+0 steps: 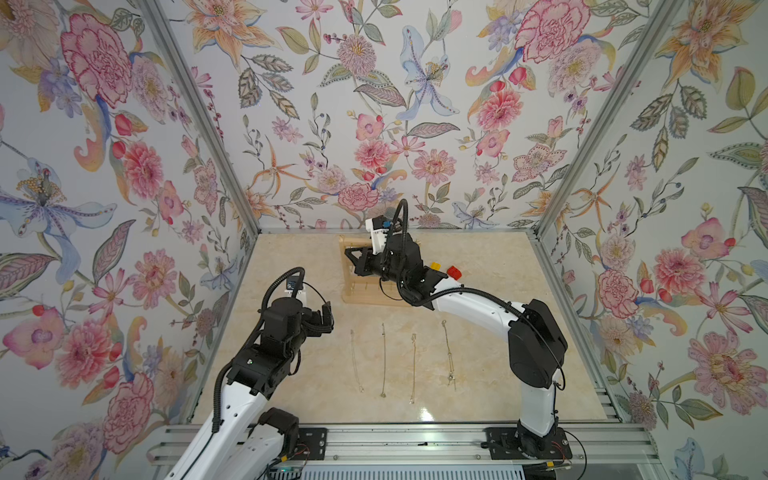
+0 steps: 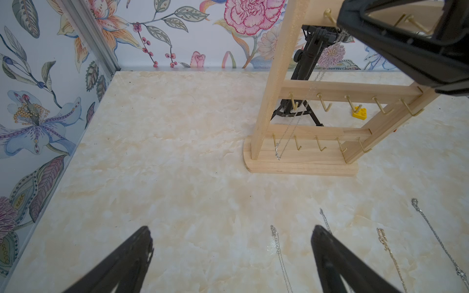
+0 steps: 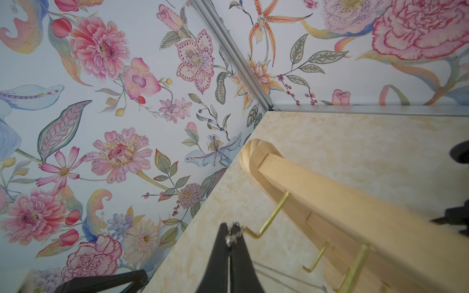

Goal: Take the necklace off the jewelry display stand
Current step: Take off the necklace from the stand.

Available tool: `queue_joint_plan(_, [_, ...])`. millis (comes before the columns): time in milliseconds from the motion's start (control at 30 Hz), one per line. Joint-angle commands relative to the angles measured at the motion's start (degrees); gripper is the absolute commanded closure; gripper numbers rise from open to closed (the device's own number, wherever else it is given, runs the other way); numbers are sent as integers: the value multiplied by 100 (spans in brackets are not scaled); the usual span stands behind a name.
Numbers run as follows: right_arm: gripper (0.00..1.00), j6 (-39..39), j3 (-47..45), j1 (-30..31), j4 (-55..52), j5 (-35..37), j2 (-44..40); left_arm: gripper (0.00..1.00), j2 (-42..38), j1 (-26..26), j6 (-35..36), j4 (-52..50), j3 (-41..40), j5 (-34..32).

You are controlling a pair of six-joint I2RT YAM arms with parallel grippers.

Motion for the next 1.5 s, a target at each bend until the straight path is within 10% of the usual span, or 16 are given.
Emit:
queue_joint_plan(0, [100, 84, 305, -45, 90, -91, -72, 1, -56, 85, 107, 69, -61, 17])
queue_joint_plan(1467, [100, -543, -78, 284, -178, 11, -1023, 1, -465, 93, 75, 94, -88, -278])
